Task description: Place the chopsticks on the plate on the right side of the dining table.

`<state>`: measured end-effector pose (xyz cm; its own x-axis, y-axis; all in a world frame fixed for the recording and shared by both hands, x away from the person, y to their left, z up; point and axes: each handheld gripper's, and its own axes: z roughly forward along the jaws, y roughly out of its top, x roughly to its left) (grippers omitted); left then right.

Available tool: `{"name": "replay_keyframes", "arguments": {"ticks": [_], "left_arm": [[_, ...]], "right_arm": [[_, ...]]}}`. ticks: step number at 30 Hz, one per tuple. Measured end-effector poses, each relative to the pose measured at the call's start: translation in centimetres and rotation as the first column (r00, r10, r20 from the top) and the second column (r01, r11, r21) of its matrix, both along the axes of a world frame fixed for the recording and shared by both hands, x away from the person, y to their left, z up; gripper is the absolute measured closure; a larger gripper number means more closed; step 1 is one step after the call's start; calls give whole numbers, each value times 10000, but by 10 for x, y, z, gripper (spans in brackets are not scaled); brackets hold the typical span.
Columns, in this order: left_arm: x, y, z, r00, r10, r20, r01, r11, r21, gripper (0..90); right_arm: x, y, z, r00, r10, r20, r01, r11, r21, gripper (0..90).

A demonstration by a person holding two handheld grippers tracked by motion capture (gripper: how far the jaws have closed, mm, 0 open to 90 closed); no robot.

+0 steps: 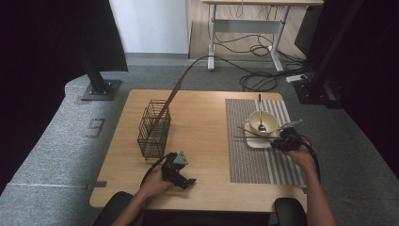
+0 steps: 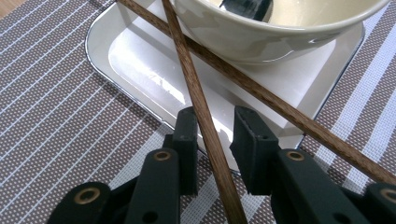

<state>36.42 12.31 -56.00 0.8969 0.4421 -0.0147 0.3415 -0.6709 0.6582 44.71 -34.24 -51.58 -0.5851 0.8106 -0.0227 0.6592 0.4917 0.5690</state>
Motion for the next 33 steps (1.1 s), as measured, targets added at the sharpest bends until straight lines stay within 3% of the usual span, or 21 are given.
{"name": "replay_keyframes", "arguments": {"ticks": [3,10,19,23,33], "left_arm": [[0,0,0,10000,3,-1,-3,10000,-2,0],[0,0,0,10000,13,-15,-13,10000,-9,0],[0,0,0,10000,12,-14,-12,10000,-7,0],[0,0,0,10000,13,-16,-13,10000,-8,0],[0,0,0,10000,11,-14,-11,10000,-7,0]], "right_arm": [[0,-3,-2,9992,-357,174,359,9993,-130,688],[-1,-5,-3,9981,-528,312,533,9984,-179,672],[0,-7,-2,9926,-1009,673,1066,9905,-867,502],[2,-7,-1,9891,-1223,819,1298,9871,-940,460],[11,-7,-2,9866,-1439,767,1531,9792,-1334,430]]}}
